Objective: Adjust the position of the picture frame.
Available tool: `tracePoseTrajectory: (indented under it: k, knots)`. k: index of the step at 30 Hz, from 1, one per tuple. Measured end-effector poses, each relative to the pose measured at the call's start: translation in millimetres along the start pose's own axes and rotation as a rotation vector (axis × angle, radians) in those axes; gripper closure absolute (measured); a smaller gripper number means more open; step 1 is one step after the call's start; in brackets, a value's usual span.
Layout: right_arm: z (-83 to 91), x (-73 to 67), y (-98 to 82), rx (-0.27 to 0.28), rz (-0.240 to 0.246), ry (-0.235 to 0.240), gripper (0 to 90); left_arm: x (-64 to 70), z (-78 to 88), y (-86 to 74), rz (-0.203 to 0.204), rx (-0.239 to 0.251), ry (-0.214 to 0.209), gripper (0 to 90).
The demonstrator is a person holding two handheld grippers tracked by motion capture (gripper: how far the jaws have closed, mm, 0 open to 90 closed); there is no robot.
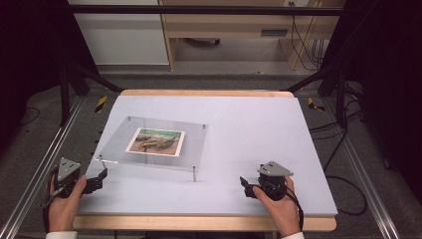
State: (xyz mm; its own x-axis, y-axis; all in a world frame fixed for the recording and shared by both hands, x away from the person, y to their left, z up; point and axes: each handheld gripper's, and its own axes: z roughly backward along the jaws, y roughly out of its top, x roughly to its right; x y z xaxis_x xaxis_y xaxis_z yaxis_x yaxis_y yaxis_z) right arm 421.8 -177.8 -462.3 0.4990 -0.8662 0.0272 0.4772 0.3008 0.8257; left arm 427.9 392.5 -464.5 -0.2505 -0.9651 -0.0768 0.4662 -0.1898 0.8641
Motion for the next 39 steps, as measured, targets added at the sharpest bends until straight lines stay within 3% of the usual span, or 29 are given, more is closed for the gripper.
tracePoseTrajectory:
  k: [5,6,9,15,18,22,30,39]
  knots:
    - [-0.1,-1.6,-1.7,0.019,0.022,-0.007,20.1,-2.6,0.5,-0.8,0.011,0.001,0.013,3.3]
    - [-0.3,-2.1,-2.5,0.026,0.014,-0.012,20.1,-3.5,1.4,-0.6,0.035,0.004,0.0,3.3]
    - [-0.3,-2.3,-3.7,0.032,-0.002,-0.01,21.8,-3.8,3.0,0.2,0.039,0.018,0.002,3.3]
    - [1.5,-4.9,-4.5,0.043,-0.026,0.019,23.2,-6.1,4.9,0.8,0.085,0.041,-0.019,3.9]
    - [3.2,-7.9,-2.7,0.061,-0.039,0.02,21.4,-7.6,6.8,1.5,0.101,0.051,-0.029,3.9]
    - [4.3,-11.8,0.0,0.063,-0.053,0.021,13.7,-9.0,6.2,1.2,0.114,0.013,-0.05,3.9]
    - [3.0,-23.4,2.3,0.067,-0.026,0.038,12.5,-2.9,2.7,3.4,0.068,-0.01,-0.066,3.8]
    - [-0.7,-44.4,6.6,0.076,-0.011,0.092,22.7,1.5,-1.0,4.6,0.061,-0.011,-0.071,6.1]
